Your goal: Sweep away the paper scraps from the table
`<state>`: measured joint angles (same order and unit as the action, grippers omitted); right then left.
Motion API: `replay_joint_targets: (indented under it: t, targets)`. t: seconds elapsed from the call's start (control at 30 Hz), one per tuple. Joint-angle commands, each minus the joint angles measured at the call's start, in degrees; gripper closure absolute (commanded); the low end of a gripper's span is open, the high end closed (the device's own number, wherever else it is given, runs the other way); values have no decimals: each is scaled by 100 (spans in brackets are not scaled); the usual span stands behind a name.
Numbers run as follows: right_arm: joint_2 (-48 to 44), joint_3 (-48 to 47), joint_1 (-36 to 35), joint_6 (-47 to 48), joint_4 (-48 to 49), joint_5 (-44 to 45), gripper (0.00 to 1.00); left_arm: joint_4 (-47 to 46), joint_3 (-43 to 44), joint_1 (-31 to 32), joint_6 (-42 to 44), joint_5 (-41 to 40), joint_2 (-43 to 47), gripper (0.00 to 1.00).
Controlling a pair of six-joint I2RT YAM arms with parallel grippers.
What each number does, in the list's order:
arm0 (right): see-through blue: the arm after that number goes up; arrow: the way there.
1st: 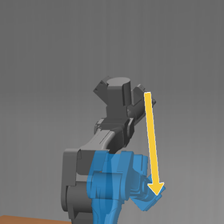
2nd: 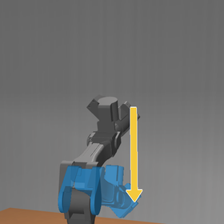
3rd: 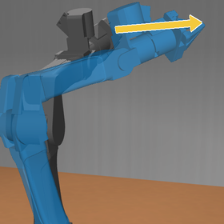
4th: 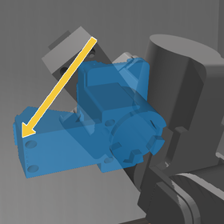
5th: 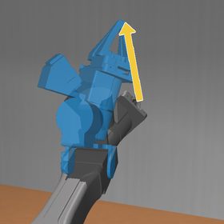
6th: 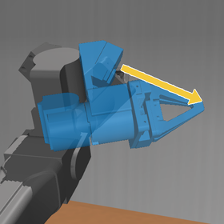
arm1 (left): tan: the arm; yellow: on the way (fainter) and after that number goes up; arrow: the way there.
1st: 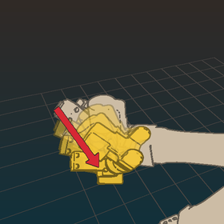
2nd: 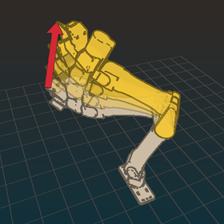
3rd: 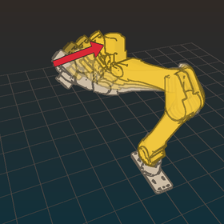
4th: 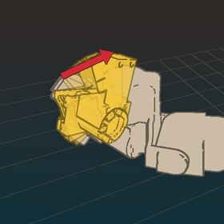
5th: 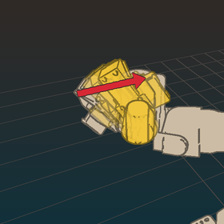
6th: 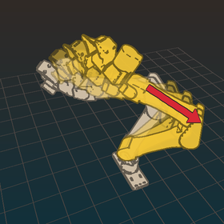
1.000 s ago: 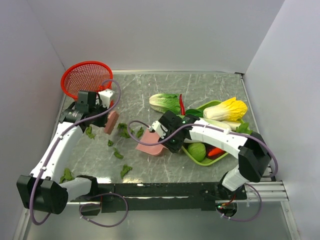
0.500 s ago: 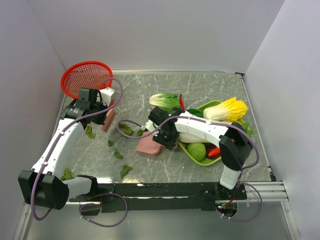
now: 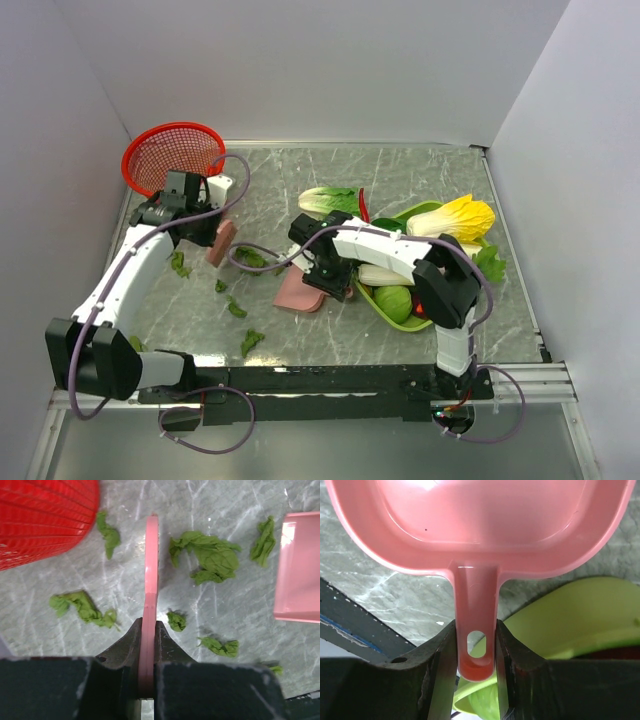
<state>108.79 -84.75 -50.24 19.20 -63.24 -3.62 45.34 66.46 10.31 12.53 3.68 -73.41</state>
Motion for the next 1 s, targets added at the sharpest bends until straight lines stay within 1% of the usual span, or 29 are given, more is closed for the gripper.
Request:
replay_joint_targets:
  t: [0.0, 0.17, 0.33, 0.37, 0.43, 0.5, 0.57, 0.6, 0.67, 0.77, 0.83, 0.9, 0.97]
  targets:
    - [177, -402, 40, 110, -162, 107, 100, -25, 289, -11, -242, 448, -226, 99]
    - [423, -656, 32, 84, -118, 124, 100, -157, 157, -11, -541, 844, -428, 99]
    - [669, -1034, 32, 189, -136, 160, 100, -341, 113, -11, -839, 1722, -701, 99]
    - [704, -1087, 32, 198, -144, 160, 100, -351, 139, -11, -901, 2176, -806, 99]
    - [784, -1201, 40, 180, -145, 151, 100, -290, 253, -11, -1007, 2714, -920, 99]
    - [801, -1245, 32, 172, -101, 168, 100, -149, 446, -37, -1200, 3557, -1096, 99]
    - [775, -1254, 32, 145, -74, 125, 100, -139, 465, -99, -1481, 4224, -1097, 99]
    - [749, -1228, 40, 154, -57, 116, 100, -192, 447, -177, -1630, 4281, -1053, 99]
    - [705, -1176, 40, 154, -30, 116, 100, -271, 421, -257, -1763, 4115, -913, 99]
    - [469, -886, 58, 242, 110, 133, 100, -18, 570, -502, -1702, 3649, -746, 99]
    - [275, -553, 136, 242, 347, 98, 100, 27, 623, -775, -1859, 3289, -562, 99]
    - [-111, -141, 198, 268, 741, 10, 100, 334, 824, -1125, -1799, 3366, -456, 99]
    - [-427, 202, 225, 426, 971, 45, 100, 659, 1131, -1241, -1580, 3323, -333, 99]
